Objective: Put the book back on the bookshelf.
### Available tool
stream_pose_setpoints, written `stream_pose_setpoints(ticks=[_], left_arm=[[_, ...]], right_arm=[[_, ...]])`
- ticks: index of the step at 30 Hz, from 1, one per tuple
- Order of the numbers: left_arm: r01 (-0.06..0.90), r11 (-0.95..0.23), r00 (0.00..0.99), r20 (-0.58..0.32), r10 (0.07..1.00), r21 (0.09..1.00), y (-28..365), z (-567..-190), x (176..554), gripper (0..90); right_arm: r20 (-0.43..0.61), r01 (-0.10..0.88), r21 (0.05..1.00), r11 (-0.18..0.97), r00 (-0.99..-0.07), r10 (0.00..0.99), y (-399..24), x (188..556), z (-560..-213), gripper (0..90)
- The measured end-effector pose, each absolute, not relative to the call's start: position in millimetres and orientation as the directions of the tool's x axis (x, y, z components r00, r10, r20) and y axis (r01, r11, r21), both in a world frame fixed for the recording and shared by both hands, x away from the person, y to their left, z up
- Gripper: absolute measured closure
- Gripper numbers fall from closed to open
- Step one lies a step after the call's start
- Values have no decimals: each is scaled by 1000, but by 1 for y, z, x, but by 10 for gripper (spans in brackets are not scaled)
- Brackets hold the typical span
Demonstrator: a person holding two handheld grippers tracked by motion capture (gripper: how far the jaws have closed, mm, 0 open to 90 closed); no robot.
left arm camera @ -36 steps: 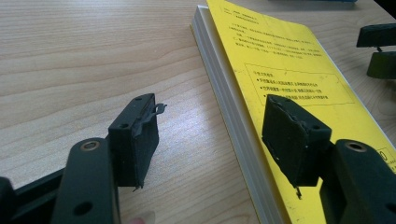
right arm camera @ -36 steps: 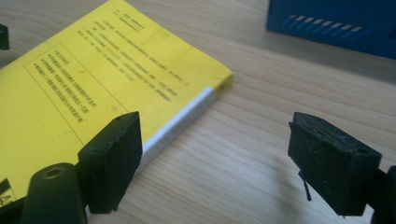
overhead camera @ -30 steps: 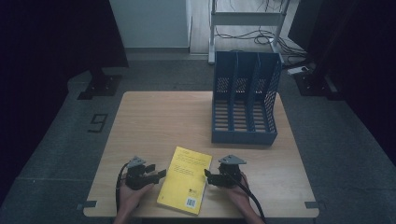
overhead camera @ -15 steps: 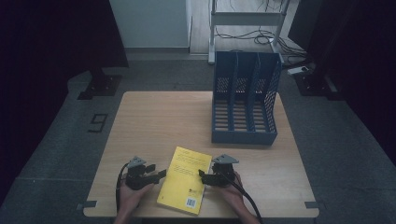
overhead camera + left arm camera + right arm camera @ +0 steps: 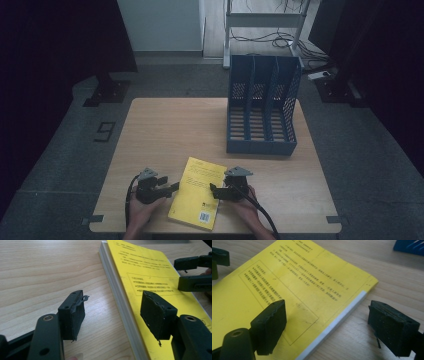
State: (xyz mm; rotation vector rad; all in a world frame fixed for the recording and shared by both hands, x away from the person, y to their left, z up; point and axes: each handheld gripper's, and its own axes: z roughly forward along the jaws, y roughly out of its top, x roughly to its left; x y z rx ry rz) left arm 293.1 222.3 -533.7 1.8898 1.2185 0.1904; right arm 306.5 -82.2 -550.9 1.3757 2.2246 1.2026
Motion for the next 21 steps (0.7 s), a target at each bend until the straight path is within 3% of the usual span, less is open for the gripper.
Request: stream_pose_setpoints(ticks=[21], left_arm=[[674,-171,538,-318,781,719,208,-535,292,356]], right_arm=[[212,613,760,218,-550,808,-81,305,-552,198]])
